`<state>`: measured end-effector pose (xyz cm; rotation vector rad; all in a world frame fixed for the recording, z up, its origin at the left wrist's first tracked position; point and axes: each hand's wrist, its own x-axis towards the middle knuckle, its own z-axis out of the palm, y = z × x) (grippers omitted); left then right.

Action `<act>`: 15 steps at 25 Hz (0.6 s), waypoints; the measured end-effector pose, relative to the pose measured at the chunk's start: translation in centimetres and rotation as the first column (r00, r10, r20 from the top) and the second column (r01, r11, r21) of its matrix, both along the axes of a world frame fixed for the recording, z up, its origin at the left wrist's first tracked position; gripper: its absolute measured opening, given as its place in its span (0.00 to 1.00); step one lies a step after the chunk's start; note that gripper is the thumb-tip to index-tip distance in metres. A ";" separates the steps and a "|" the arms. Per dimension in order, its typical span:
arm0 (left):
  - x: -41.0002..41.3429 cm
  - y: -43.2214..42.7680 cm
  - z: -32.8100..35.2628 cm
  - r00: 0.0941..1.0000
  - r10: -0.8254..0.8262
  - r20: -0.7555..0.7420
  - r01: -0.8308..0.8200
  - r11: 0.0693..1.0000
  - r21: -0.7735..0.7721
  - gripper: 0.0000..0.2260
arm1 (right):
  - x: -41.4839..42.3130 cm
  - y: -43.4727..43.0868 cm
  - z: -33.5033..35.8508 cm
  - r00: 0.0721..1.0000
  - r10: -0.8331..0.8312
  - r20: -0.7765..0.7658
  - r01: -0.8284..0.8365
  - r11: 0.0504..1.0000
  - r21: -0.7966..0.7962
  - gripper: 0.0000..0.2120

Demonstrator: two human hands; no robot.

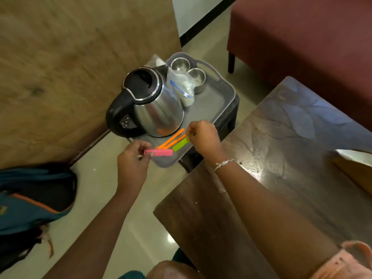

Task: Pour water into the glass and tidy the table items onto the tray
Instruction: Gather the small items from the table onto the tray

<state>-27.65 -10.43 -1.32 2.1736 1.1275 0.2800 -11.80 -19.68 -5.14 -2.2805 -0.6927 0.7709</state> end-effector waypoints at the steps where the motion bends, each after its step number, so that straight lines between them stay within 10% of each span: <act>1: -0.1 0.6 0.0 1.000 0.004 0.015 -0.005 1.000 0.021 0.06 | -0.4 1.4 -0.5 0.999 0.038 0.025 -0.037 0.999 -0.033 0.10; 15: 0.6 4.2 -2.4 0.964 -0.249 -0.092 0.257 0.961 0.102 0.08 | -2.7 6.3 -4.4 0.979 0.196 0.056 -0.163 0.917 -0.365 0.11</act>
